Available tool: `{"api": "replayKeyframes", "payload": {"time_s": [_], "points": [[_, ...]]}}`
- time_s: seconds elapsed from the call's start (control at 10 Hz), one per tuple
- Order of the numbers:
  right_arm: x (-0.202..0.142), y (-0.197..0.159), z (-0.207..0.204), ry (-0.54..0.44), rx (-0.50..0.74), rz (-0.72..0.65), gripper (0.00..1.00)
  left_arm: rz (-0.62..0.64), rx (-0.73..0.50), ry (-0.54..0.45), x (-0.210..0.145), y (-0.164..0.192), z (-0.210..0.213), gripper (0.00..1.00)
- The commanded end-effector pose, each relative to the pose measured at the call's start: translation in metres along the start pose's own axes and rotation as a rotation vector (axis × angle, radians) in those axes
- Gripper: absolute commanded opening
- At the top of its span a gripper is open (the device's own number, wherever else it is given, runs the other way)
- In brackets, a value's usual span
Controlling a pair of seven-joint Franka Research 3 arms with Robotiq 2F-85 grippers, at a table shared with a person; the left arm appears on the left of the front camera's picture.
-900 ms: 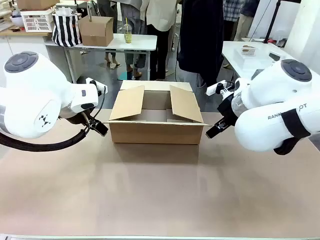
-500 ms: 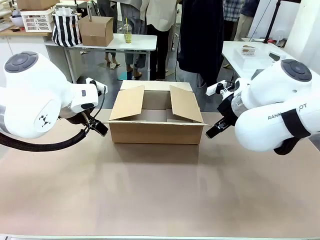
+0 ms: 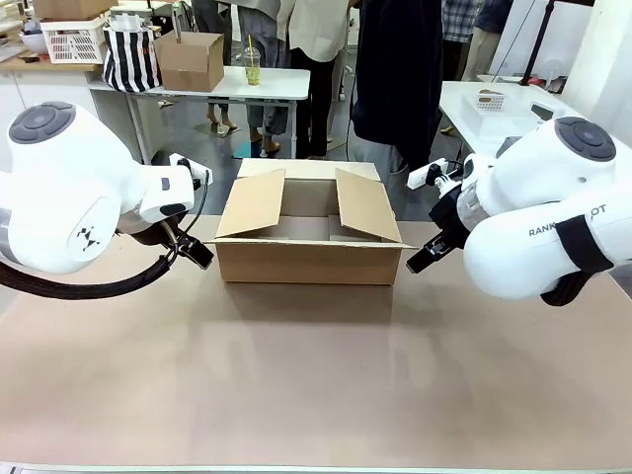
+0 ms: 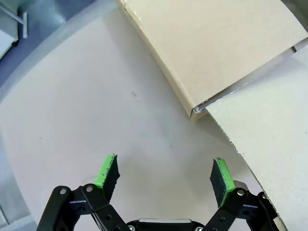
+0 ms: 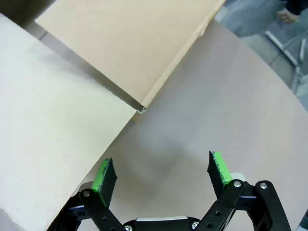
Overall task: Pack the gift set into the box.
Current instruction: Place both hands on the side flaps of the Package Box and spread them outward.
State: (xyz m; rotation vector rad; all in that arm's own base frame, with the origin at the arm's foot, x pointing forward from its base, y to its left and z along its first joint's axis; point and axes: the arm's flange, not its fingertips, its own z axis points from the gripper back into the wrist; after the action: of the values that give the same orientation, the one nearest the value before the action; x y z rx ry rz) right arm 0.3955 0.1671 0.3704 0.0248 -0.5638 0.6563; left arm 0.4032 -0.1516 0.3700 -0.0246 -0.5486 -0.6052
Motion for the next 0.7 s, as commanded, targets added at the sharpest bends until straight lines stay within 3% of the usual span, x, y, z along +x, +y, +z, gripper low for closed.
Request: {"api": "replayKeyframes", "payload": {"time_s": [0.0, 0.5, 0.6], "points": [[0.0, 0.0, 0.0, -0.001, 0.0, 0.0, 1.0, 0.0, 0.0, -0.002, 0.0, 0.0, 0.0, 1.0], [0.0, 0.0, 0.0, 0.0, 0.0, 0.0, 1.0, 0.0, 0.0, -0.002, 0.0, 0.0, 0.0, 1.0], [-0.012, 0.003, 0.003, 0.122, -0.019, 0.074, 1.0, 0.0, 0.0, 0.0, 0.0, 0.0, 0.0, 1.0]]}}
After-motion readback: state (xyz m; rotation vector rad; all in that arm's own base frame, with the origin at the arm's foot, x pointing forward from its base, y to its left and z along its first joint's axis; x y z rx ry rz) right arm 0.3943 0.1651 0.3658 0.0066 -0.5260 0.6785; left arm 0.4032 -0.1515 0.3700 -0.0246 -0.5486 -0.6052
